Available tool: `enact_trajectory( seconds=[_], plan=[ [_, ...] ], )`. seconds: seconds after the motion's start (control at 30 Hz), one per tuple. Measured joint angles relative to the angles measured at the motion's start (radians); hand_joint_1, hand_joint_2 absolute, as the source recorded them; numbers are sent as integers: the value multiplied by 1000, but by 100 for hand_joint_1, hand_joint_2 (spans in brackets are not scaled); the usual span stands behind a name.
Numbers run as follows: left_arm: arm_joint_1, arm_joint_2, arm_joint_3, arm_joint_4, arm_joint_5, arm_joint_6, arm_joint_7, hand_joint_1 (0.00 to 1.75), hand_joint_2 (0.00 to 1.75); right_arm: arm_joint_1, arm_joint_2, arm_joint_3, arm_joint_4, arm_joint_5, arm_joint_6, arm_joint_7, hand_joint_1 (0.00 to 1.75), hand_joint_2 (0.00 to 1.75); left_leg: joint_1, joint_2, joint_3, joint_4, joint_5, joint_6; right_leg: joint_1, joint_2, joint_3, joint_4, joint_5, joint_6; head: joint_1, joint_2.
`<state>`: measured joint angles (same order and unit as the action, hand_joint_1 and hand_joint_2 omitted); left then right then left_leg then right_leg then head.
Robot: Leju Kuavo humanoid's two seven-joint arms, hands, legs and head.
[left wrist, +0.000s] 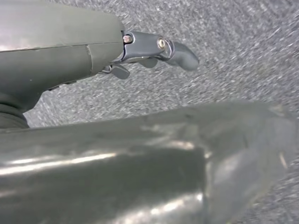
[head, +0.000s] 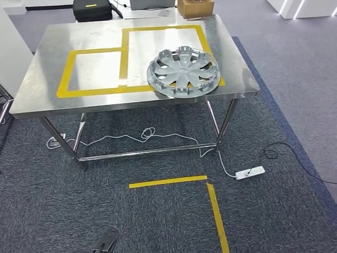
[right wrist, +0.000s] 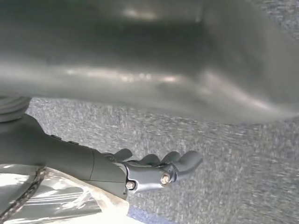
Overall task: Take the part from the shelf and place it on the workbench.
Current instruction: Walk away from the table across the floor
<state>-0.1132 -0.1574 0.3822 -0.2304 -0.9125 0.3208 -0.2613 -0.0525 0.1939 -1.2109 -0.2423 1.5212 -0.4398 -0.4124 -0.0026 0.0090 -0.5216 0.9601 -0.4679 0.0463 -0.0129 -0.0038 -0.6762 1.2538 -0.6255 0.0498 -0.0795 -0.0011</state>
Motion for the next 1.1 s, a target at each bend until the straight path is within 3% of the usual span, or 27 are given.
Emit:
enact_trajectory(
  seconds=[0.03, 0.07, 0.13, 0.2, 0.27, 0.33, 0.37, 0.4, 0.47, 0.5, 0.53, 0.57, 0.6, 0.67, 0.73, 0.8, 0.87, 0.93, 1.0, 1.03, 1.07, 1.1],
  plan=[
    [0, 0, 0, 0, 0, 0, 0, 0, 0, 0, -1, 0, 0, 0, 0, 0, 0, 0, 0, 1, -13, 3, 8, -2, 0, 0, 4, 25, 4, 2, 0, 0],
    [0, 0, 0, 0, 0, 0, 0, 0, 0, 1, -2, 0, 0, 0, 0, 0, 0, 0, 0, 1, -26, 6, 16, -4, -1, 0, 25, 14, 27, 3, 0, 0],
    [0, 0, 1, 0, 0, 0, -1, 0, 0, -1, -4, 0, 0, 0, 0, 0, 0, 0, 1, 1, -48, 16, 28, -12, -3, 0, 118, -109, 79, 4, 0, 0],
    [-1, -1, 1, 0, 0, 0, -2, 0, 0, -4, -5, 0, 0, 0, 0, -1, 0, 0, -1, 0, -66, 29, 38, -22, -4, 3, 207, -244, 86, 2, 1, 0],
    [-1, 0, 1, 0, 0, 0, -3, 0, 0, -4, -5, 0, 0, 0, 0, -1, 0, 0, -4, 0, -74, 34, 52, -31, -1, 6, 225, -286, 78, -7, 1, 0],
    [0, 0, 1, 0, 1, 0, -3, 0, 0, -2, -5, 0, 0, 0, 0, -1, 0, 0, -2, -1, -80, 36, 52, -41, -2, 2, 213, -287, 88, -24, 1, 0],
    [1, 1, 1, 0, 1, 0, -3, 0, 0, -1, -5, 0, 0, 0, 0, -1, 0, 0, 0, -2, -89, 54, 31, -46, -3, 0, 209, -289, 96, -35, 0, 0],
    [1, 1, 2, 0, 1, 0, -3, 0, 0, -1, -5, 0, 0, 0, 0, -1, 0, 0, 1, -3, -103, 94, -5, -52, -4, -2, 202, -290, 104, -45, -1, 0],
    [2, 1, 2, 0, 1, 0, -3, 0, 0, -1, -5, 0, 0, 0, 0, -1, 0, 0, 4, -4, -142, 230, -96, -60, 0, -4, 187, -286, 116, -55, -3, 0],
    [2, 1, 2, 0, 1, 0, -3, 0, 0, -1, -5, 0, 0, 0, 0, -1, 0, 0, 5, -4, -156, 293, -126, -61, 2, -4, 178, -283, 120, -56, -3, 0],
    [3, 1, 2, 0, 1, 0, -3, 0, 0, 0, -5, 0, 0, 0, 0, -1, 0, 0, 5, -4, -157, 324, -137, -59, 5, -4, 169, -280, 124, -57, -3, 0],
    [3, 1, 2, 0, 1, 0, -3, 0, 0, 0, -5, 0, 0, 0, 0, -1, 0, 0, 4, -4, -141, 316, -127, -54, 9, -4, 161, -277, 128, -57, -3, 0],
    [3, 1, 2, 0, 1, 0, -3, 0, 0, 0, -5, 0, 1, 0, 0, -1, 0, 0, 1, -4, -106, 266, -100, -46, 12, -3, 155, -275, 131, -58, -3, 0],
    [2, 5, 2, 0, 0, 1, -4, 0, 0, 0, -2, 0, 2, 1, 0, -1, 0, 0, -9, -7, -19, 124, -49, -15, 17, -3, 147, -272, 136, -57, -1, 0],
    [0, 8, 3, 0, 0, 1, -5, 0, 0, -2, 0, 0, 4, 1, 0, -2, 0, 0, -20, -10, 26, 35, -31, 6, 13, -5, 140, -271, 144, -48, 2, 0],
    [1, 8, 3, 0, 0, 1, -6, 0, 0, -3, 0, 0, 5, 1, -1, -3, 0, 0, -26, -10, 29, 12, -23, 9, 9, -6, 134, -273, 155, -34, 3, 0],
    [-1, 7, 3, 0, 0, 1, -6, 0, 0, -3, 0, 0, 5, 1, -1, -4, 0, 0, -20, -7, 30, -11, -7, 12, 10, -3, 122, -263, 140, -24, 3, 0],
    [-3, 6, 3, -1, 0, 1, -6, 0, 0, -2, 0, 0, 5, 1, -1, -4, 0, 0, -12, -3, 24, -29, 9, 13, 8, 1, 86, -182, 75, -16, 6, 0],
    [-3, 5, 4, -1, 0, 1, -6, 0, 0, -2, -1, 0, 5, 1, 0, -4, 0, 0, -11, -2, 7, -25, 18, 11, 3, 2, 40, -50, 6, -5, 8, 0],
    [-2, 5, 4, -1, 0, 0, -6, 0, 0, -2, -2, 0, 5, 1, 0, -4, 0, 0, -10, -1, -3, -20, 21, 8, 1, 2, 30, -6, -5, -1, 7, 0],
    [-1, 4, 4, -1, 0, 0, -6, 0, 0, -1, -3, 0, 5, 1, 0, -4, 0, 0, -9, 0, -13, -13, 24, 5, -1, 2, 35, 5, 4, 4, 7, 0],
    [-1, 4, 4, -1, 0, 0, -6, 0, 0, -1, -4, 0, 5, 1, -1, -4, 0, 0, -7, 0, -24, -4, 26, 3, -3, 2, 57, -18, 30, 8, 8, 0]
  ],
)
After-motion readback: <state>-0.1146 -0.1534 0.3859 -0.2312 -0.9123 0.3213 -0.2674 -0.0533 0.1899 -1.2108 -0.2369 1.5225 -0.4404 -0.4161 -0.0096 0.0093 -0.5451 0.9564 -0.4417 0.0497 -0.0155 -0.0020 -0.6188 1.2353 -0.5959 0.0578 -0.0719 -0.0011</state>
